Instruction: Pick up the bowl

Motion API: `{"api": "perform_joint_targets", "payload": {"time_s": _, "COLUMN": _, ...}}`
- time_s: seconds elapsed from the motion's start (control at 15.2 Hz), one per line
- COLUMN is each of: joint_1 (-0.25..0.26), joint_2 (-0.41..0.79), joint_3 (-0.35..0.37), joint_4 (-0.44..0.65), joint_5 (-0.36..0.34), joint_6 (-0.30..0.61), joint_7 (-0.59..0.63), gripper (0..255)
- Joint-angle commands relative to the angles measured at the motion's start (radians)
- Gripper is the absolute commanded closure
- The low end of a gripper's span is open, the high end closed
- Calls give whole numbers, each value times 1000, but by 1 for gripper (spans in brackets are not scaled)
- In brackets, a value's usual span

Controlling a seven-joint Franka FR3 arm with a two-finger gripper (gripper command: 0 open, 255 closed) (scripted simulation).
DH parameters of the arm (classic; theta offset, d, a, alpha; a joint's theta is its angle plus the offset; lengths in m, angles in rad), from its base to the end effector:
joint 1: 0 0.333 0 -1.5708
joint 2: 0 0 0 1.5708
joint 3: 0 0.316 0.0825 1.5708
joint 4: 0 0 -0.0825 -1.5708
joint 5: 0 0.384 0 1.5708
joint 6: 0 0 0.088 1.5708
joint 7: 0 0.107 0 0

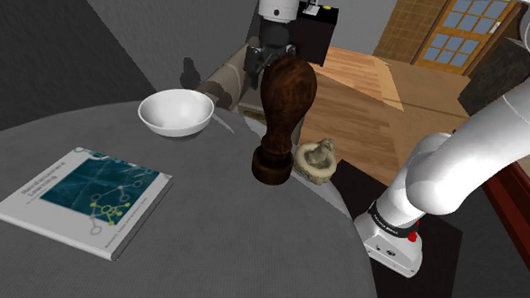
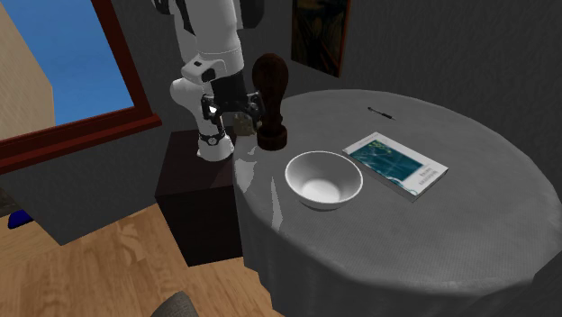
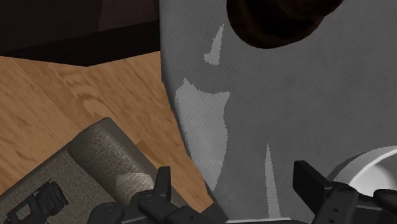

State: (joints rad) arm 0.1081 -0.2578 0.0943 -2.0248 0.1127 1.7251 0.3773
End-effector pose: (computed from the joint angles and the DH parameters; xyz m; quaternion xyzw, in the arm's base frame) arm 0.4632 0.1096 0.5548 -0.9939 0.0988 0.0328 0.0356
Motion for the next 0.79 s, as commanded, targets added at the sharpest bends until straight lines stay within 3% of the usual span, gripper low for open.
{"api": "perform_joint_targets", "payload": {"time_s": 0.0, "joint_1": 6, "joint_2": 67, "joint_3": 12, "joint_4": 54, "joint_5": 5, "joint_6": 22, "joint_7": 19, "gripper": 0}}
{"api": "perform_joint_targets", "payload": {"time_s": 0.73, "joint_1": 59, "joint_2": 469, "joint_3": 65, "joint_4": 496, "joint_5": -14, "joint_6": 32, "joint_7": 139, "gripper": 0}}
